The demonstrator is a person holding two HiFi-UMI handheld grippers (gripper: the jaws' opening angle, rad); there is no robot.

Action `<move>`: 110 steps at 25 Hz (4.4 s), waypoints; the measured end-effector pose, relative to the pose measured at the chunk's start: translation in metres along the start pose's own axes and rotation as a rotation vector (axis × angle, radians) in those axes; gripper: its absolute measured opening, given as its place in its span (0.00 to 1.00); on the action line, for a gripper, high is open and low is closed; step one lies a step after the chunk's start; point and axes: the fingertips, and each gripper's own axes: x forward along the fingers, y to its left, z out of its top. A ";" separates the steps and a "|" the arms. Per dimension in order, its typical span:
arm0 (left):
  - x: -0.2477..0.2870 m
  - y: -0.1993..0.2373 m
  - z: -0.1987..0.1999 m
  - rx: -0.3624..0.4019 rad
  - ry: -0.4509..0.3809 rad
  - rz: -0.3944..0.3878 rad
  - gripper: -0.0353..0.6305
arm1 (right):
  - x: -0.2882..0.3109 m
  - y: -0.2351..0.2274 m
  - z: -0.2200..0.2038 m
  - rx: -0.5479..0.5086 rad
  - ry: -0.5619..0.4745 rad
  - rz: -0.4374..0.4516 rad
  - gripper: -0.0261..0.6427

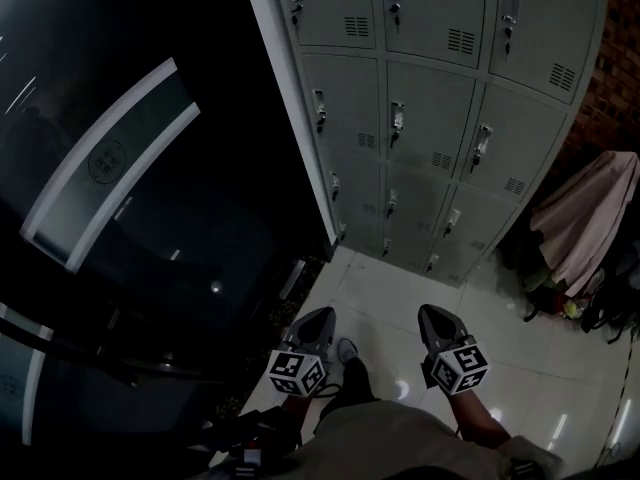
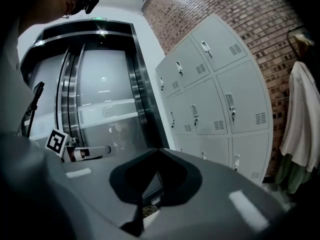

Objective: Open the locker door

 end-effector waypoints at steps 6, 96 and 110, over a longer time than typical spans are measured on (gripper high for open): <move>0.077 0.078 0.018 -0.023 0.001 -0.017 0.13 | 0.110 -0.034 0.015 -0.008 0.007 0.005 0.04; 0.263 0.309 -0.017 -0.072 0.041 0.068 0.08 | 0.608 -0.125 -0.067 -0.245 0.146 0.174 0.07; 0.283 0.297 -0.008 -0.064 0.027 0.009 0.08 | 0.443 -0.125 -0.037 -0.239 0.054 0.260 0.09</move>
